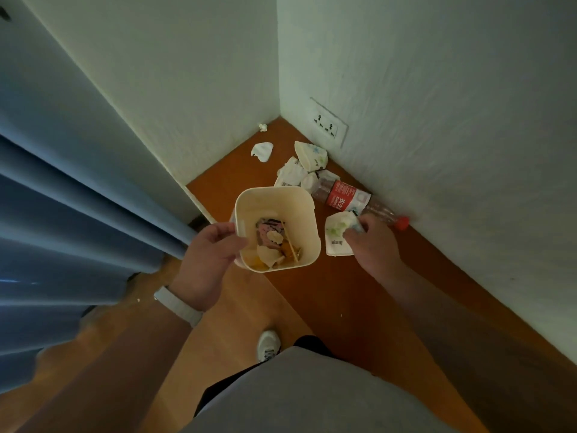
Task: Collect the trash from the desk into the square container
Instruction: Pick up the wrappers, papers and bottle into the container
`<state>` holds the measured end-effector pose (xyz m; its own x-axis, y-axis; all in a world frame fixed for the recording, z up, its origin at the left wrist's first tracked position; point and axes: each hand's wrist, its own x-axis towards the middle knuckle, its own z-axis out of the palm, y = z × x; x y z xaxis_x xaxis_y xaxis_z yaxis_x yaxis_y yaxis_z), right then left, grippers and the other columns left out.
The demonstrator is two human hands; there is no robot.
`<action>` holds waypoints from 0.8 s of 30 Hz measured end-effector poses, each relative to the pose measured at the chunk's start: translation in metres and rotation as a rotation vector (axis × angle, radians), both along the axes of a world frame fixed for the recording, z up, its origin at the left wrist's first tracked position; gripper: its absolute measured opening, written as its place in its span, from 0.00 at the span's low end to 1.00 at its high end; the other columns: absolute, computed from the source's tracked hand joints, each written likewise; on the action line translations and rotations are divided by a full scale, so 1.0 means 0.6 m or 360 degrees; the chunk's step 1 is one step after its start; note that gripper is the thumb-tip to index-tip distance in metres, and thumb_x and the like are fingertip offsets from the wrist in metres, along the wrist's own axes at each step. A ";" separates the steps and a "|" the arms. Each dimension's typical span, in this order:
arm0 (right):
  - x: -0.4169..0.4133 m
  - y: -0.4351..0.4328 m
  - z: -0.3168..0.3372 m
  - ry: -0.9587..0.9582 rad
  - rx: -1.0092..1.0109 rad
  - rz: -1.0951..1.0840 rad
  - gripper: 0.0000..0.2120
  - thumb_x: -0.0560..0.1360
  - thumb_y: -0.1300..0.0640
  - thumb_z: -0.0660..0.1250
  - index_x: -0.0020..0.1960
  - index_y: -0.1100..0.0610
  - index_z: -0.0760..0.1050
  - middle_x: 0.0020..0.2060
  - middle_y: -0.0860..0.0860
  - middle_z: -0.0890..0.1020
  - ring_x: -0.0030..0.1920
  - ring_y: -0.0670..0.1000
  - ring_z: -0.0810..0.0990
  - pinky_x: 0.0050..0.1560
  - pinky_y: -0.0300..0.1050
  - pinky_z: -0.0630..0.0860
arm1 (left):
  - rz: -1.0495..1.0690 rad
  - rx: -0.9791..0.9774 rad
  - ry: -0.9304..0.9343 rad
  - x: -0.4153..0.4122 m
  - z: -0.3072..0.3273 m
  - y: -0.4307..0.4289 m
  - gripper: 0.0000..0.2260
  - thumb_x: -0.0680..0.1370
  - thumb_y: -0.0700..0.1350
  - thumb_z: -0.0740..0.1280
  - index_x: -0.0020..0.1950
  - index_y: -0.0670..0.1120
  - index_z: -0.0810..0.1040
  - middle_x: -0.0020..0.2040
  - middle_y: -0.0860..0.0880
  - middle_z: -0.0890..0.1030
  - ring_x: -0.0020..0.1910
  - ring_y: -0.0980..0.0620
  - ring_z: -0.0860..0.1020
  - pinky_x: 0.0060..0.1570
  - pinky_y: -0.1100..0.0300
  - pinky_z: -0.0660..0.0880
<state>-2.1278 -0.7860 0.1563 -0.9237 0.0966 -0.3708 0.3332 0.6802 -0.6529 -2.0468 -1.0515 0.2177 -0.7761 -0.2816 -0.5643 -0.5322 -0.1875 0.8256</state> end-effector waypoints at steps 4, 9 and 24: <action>0.014 -0.006 0.098 0.0292 -0.0103 -0.0096 0.05 0.75 0.54 0.68 0.50 0.53 0.73 0.40 0.47 0.79 0.39 0.45 0.80 0.31 0.38 0.72 | -0.0018 0.0021 0.0049 0.008 0.002 -0.001 0.10 0.74 0.35 0.69 0.56 0.39 0.79 0.53 0.37 0.83 0.56 0.36 0.81 0.59 0.40 0.77; 0.050 -0.042 0.197 0.0561 -0.0133 -0.0005 0.06 0.76 0.52 0.69 0.48 0.50 0.72 0.40 0.43 0.78 0.39 0.40 0.79 0.26 0.31 0.68 | -0.0095 0.0045 0.0075 0.026 0.014 -0.004 0.15 0.71 0.40 0.72 0.57 0.41 0.79 0.55 0.37 0.83 0.56 0.37 0.82 0.59 0.38 0.77; 0.133 -0.178 0.206 0.0391 0.0319 0.0780 0.10 0.78 0.50 0.65 0.59 0.49 0.72 0.41 0.42 0.77 0.38 0.44 0.79 0.38 0.46 0.81 | -0.0174 0.0019 0.0161 0.069 0.053 -0.018 0.14 0.68 0.44 0.74 0.53 0.46 0.82 0.53 0.44 0.84 0.54 0.44 0.82 0.51 0.52 0.80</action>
